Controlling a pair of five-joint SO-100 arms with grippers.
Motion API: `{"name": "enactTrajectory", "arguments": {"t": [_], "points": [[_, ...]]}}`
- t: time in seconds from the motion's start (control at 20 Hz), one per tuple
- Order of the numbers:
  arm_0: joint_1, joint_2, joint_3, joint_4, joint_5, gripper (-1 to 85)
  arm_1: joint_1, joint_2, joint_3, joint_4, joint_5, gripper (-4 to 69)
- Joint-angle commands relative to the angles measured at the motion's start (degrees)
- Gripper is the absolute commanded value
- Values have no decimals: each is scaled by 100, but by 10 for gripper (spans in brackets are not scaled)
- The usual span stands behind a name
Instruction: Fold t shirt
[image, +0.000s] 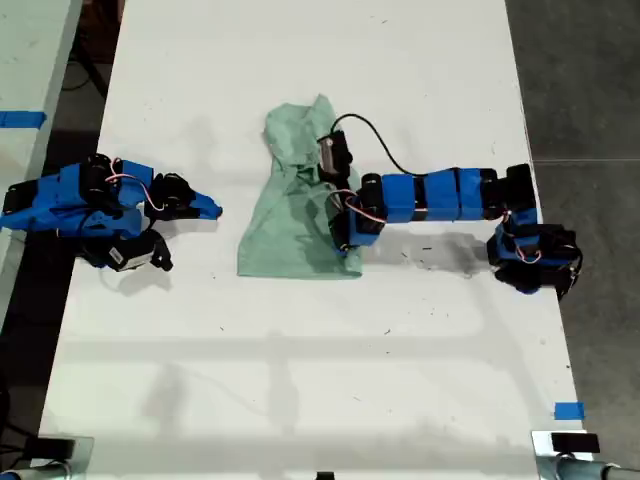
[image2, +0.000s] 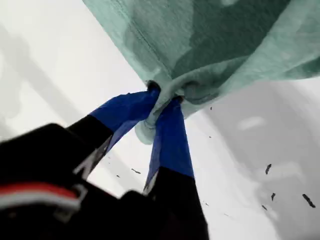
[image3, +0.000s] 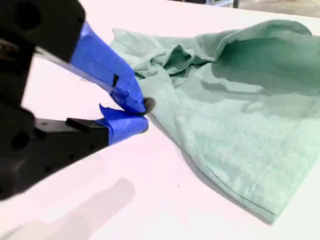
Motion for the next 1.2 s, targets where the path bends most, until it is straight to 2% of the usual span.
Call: {"name": "enactTrajectory", "arguments": {"t": [0.0,0.05,0.2,0.25,0.4,0.5,0.55,0.7,0.85,1.05,1.15], "points": [[26,18,105,-18,62,-1,-88,-97,-466,-501,-352,38],[26,18,105,-18,70,-1,-114,-229,-475,-642,-483,206],[26,18,105,-18,79,-1,-149,-352,-483,-721,-571,368],[26,18,105,-18,79,-1,-141,-334,-571,-589,-659,469],[26,18,105,-18,97,-1,-53,193,-483,141,-501,390],[26,18,105,-18,97,-1,114,1020,211,721,-35,348],[35,18,105,-18,97,-1,193,1644,949,756,202,337],[44,18,105,-18,97,-1,352,3894,3858,132,826,325],[26,18,105,-26,105,-1,369,5862,6627,-967,1204,308],[18,18,105,-26,105,-1,325,7348,9378,-2672,1450,296],[26,18,105,-26,105,-1,299,8464,10389,-3015,1512,284]]}}
